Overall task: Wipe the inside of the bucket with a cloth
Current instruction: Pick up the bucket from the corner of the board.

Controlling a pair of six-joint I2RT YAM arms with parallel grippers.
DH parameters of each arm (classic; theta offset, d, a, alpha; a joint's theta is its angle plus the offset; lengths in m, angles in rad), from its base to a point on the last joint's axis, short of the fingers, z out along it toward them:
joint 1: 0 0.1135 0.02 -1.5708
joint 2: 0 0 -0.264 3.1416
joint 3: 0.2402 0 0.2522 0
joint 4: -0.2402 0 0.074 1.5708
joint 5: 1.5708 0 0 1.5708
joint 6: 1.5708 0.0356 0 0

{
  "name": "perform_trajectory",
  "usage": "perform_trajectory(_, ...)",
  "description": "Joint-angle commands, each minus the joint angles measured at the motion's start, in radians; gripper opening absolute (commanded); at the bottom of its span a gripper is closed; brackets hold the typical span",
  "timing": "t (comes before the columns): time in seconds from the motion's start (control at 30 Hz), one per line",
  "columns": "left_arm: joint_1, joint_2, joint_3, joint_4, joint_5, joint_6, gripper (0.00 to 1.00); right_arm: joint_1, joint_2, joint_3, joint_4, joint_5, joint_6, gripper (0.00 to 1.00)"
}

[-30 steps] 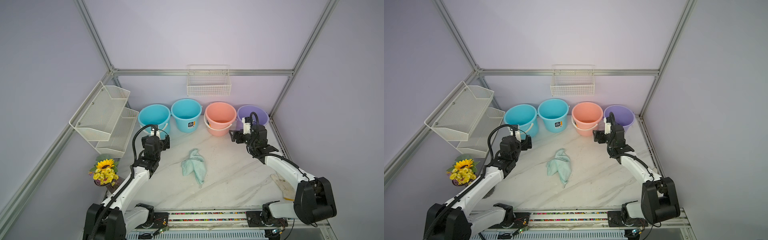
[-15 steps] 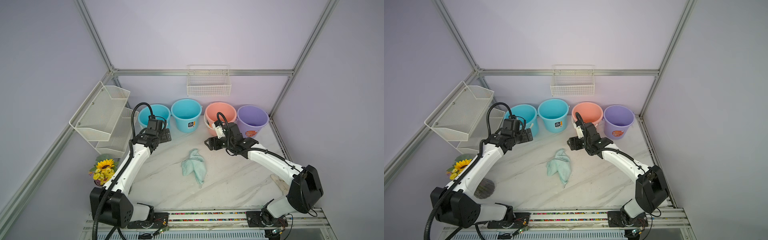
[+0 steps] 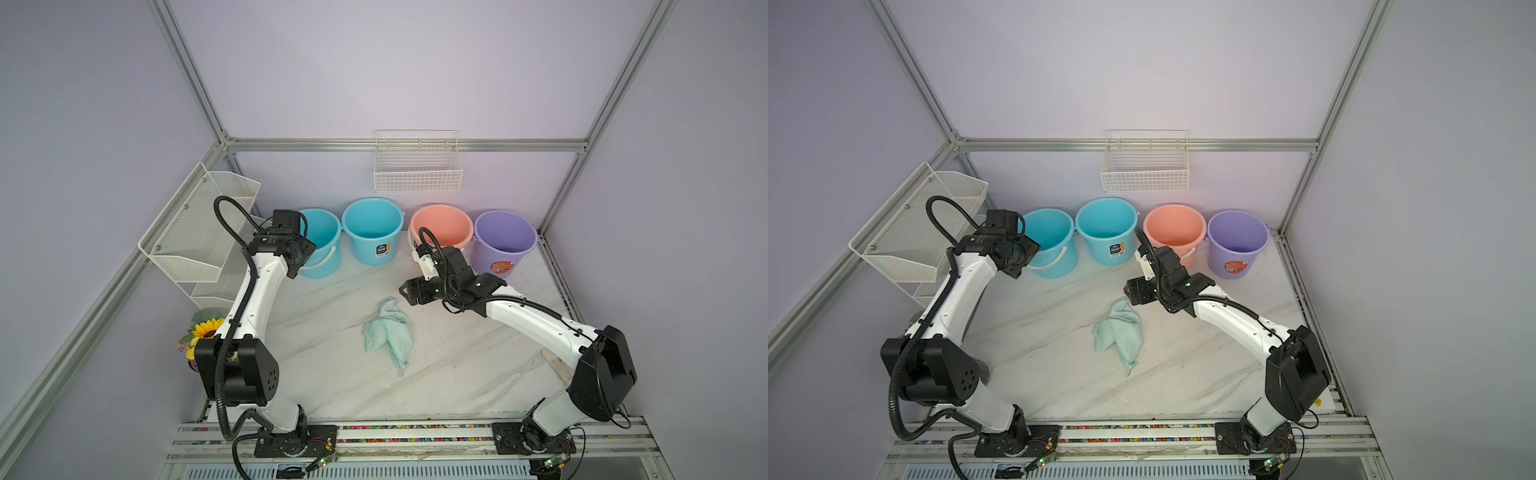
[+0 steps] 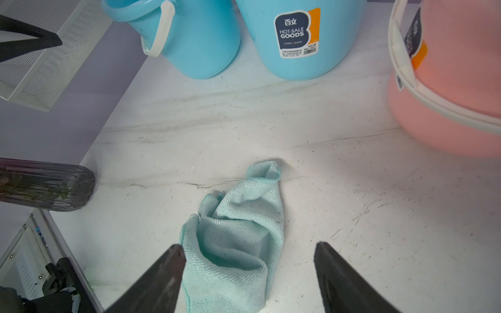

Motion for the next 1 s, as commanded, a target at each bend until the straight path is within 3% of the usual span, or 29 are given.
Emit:
perform_trajectory(0.0, 0.021, 0.049, 0.059, -0.013, 0.025, -0.196, 0.67, 0.016, 0.003, 0.023, -0.068, 0.035, 0.004, 0.8)
perform_trajectory(0.3, 0.06, 0.221, 0.181, -0.004, 0.042, -0.254, 0.71, 0.067, 0.022, 0.105, -0.19, 0.113, -0.047, 0.81)
perform_trajectory(0.73, 0.078, 0.306, 0.216, 0.004, 0.072, -0.279, 0.42, 0.217, 0.136, 0.215, -0.33, 0.294, -0.158, 0.84)
perform_trajectory(0.97, 0.079, 0.258, 0.158, 0.015, 0.06, -0.312, 0.29, 0.258, 0.191, 0.237, -0.334, 0.274, -0.14, 0.84)
